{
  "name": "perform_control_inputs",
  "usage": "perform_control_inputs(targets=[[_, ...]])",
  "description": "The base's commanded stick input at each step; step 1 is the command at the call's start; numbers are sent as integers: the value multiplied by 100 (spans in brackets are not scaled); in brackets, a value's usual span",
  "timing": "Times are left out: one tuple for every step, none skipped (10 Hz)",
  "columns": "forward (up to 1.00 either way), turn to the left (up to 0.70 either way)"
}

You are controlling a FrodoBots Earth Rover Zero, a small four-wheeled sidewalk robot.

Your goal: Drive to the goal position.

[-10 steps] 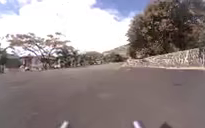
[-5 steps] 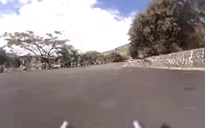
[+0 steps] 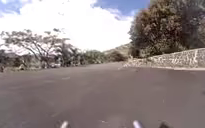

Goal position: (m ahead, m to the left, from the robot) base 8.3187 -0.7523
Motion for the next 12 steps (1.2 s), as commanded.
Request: perform_control_inputs(targets=[[85,0],[85,0],[85,0],[85,0],[85,0],[85,0],[85,0],[85,0],[85,0],[85,0],[85,0],[85,0]])
